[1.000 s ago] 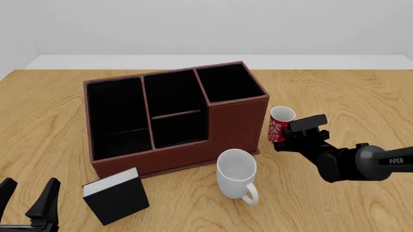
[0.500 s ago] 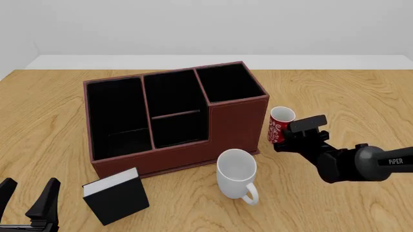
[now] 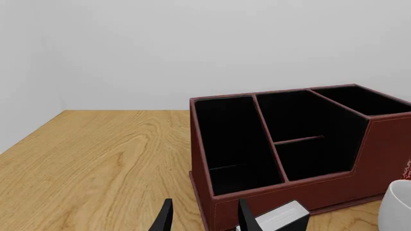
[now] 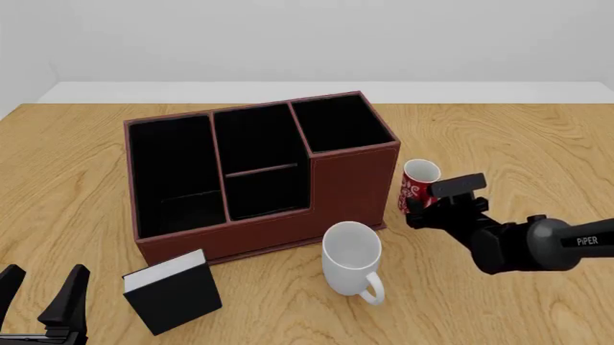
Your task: Pick up the red mug and place it to the right of the caddy.
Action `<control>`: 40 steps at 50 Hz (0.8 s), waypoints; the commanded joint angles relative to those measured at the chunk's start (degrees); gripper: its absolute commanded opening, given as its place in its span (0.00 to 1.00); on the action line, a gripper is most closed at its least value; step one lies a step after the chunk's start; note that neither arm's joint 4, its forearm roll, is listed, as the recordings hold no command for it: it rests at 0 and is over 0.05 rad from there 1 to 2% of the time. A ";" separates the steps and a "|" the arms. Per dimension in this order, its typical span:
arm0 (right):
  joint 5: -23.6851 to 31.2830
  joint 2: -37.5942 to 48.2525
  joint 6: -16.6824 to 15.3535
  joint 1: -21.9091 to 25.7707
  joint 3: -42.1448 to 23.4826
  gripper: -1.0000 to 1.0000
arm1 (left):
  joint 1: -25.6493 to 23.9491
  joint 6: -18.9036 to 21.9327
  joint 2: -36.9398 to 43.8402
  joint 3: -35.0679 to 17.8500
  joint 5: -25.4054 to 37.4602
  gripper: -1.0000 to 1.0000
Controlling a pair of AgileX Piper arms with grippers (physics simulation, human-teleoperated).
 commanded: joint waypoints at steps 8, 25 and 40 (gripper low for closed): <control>0.41 -0.88 0.95 0.09 0.76 1.00 | 0.00 0.00 0.00 0.00 0.00 1.00; 1.53 -10.13 1.62 -2.78 7.13 1.00 | 0.00 0.00 0.00 0.00 0.00 1.00; 6.75 -30.37 3.69 -0.98 19.65 1.00 | 0.00 0.00 0.00 0.00 0.00 1.00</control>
